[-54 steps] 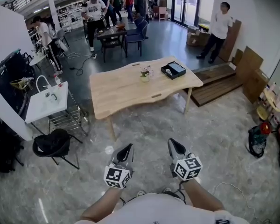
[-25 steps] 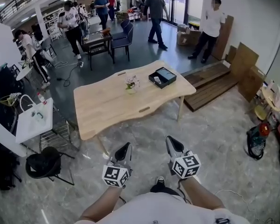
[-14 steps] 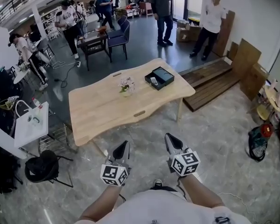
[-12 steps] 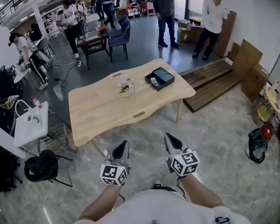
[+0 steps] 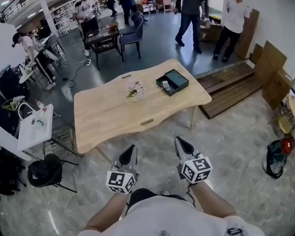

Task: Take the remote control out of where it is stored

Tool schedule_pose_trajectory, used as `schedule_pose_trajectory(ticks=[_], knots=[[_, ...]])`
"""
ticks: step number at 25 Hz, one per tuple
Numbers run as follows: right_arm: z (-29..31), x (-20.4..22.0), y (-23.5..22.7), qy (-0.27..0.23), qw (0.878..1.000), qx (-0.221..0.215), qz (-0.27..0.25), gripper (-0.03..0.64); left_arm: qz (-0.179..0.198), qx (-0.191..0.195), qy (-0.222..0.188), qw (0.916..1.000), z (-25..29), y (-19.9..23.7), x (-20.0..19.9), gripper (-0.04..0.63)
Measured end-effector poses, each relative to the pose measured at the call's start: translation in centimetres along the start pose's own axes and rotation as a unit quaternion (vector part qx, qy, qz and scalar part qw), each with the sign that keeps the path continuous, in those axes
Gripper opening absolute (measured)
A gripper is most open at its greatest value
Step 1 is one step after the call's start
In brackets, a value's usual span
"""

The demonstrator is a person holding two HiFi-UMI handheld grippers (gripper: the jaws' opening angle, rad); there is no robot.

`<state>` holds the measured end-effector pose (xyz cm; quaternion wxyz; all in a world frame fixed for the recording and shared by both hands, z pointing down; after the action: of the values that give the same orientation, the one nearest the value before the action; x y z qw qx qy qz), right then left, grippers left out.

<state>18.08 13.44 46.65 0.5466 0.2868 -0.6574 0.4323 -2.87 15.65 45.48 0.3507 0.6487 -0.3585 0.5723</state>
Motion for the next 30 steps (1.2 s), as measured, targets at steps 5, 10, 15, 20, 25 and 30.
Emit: schedule_pose_trajectory(ticks=[5, 10, 15, 20, 25, 30], knots=[[1.4, 0.5, -1.6, 0.008, 1.0, -0.005, 0.008, 0.028, 0.001, -0.006, 0.008, 0.9999, 1.7, 0.2, 0.7, 0.0], [3.2, 0.7, -2.9, 0.01, 1.0, -0.005, 0.007, 0.027, -0.002, -0.002, 0.009, 1.0, 3.9, 1.1, 1.7, 0.0], [5.6, 0.3, -4.6, 0.01, 1.0, 0.007, 0.0, 0.028, -0.007, 0.01, 0.002, 0.9999, 7.2, 2.6, 2.0, 0.0], [9.5, 0.0, -6.0, 0.007, 1.0, 0.015, -0.005, 0.026, -0.01, 0.023, -0.005, 0.9997, 11.0, 5.2, 2.2, 0.0], [14.7, -0.6, -7.2, 0.009, 1.0, 0.022, 0.0, 0.027, -0.012, 0.032, -0.001, 0.9994, 15.3, 9.0, 2.0, 0.0], [20.7, -1.0, -8.6, 0.011, 0.999, 0.036, 0.005, 0.028, -0.013, 0.045, 0.006, 0.9989, 20.3, 13.6, 1.9, 0.0]])
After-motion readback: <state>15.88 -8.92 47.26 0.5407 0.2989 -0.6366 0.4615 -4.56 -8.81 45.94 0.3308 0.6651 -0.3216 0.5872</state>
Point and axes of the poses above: the fingertips, and each gripper's own axes: z forward along the fingers, y to its left, x out of its underside, the point moved 3 cm from there along -z, backward along the fingers, and after that the axes turned 7 degrees about -y, right-handed, at the moved point
